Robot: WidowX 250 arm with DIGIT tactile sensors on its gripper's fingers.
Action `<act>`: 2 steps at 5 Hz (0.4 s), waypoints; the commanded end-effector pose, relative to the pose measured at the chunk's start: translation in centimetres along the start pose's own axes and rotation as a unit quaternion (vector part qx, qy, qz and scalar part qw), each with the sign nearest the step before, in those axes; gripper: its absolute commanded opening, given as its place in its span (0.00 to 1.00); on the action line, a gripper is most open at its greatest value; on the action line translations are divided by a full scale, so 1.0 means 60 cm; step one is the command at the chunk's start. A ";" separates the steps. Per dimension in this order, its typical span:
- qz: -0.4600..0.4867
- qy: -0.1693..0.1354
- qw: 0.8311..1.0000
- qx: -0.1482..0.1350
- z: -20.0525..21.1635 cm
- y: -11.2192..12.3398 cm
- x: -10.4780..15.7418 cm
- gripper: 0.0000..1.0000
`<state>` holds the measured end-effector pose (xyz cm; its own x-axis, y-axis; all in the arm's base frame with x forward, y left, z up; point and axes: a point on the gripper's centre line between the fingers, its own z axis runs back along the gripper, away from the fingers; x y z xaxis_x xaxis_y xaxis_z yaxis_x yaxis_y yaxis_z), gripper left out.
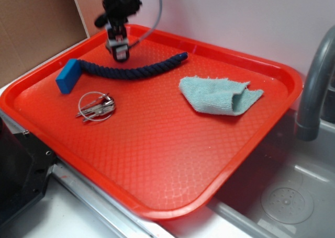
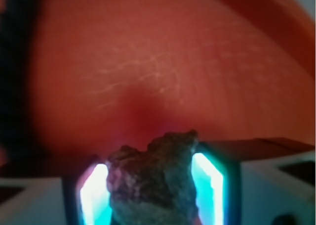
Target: Grab the rock.
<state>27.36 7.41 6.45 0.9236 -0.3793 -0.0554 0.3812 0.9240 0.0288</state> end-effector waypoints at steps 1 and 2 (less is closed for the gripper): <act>0.136 -0.004 0.990 -0.041 0.142 -0.093 -0.007 0.00; 0.140 -0.004 0.990 -0.033 0.180 -0.149 -0.033 0.00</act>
<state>21.40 -0.15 16.04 0.9921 -0.0962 -0.0801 0.0932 0.9948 -0.0412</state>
